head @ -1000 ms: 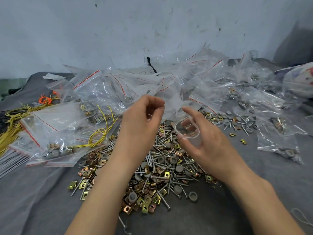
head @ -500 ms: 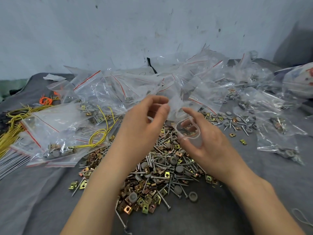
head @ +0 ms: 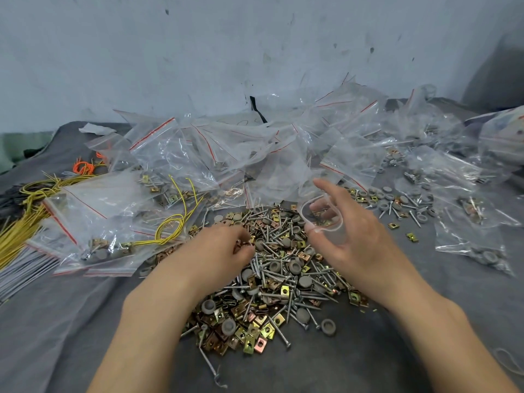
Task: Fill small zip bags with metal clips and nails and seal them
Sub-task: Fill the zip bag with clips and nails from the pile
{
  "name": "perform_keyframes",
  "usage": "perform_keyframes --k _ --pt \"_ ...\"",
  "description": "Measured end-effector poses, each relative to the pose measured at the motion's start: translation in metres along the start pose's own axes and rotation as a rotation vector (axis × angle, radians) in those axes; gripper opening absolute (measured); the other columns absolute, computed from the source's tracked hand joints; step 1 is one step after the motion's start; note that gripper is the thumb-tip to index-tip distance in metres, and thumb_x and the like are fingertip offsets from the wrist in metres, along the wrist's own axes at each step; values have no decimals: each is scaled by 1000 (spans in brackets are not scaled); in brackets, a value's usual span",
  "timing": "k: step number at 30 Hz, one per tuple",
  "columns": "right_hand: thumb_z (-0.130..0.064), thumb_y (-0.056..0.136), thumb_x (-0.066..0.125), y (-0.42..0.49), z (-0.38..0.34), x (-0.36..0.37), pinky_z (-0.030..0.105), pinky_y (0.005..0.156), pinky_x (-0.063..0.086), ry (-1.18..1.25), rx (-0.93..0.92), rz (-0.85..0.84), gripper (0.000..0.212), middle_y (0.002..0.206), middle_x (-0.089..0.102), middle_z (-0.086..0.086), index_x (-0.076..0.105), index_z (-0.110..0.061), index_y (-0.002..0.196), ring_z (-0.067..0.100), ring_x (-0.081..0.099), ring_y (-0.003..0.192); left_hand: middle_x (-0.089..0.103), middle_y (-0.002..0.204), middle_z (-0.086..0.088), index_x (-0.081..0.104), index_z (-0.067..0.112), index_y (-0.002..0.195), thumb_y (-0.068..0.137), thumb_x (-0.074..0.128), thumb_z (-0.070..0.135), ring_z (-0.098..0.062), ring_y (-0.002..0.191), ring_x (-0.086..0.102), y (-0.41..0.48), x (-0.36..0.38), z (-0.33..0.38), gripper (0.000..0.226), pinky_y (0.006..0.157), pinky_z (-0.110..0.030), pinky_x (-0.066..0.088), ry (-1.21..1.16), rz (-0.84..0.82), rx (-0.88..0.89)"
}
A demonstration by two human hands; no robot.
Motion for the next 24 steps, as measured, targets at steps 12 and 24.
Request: perform_keyframes --k 12,24 --pt "-50 89 54 0 -1 0 46 101 47 3 11 -22 65 117 57 -20 29 -39 148 -2 55 109 42 100 6 56 42 125 102 45 42 -19 106 51 2 8 9 26 93 -35 44 7 44 41" --pt "-55 89 56 2 8 -1 18 88 43 190 53 50 59 113 60 -29 33 -49 143 -6 58 109 61 92 9 56 27 98 100 46 44 -10 80 58 5 6 8 20 70 -33 48 11 73 28"
Point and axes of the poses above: each hand's wrist, its own y-axis towards the middle knuckle, its own x-axis out of the palm, z = x × y, the point moved 2 cm from there along y, towards the middle knuckle
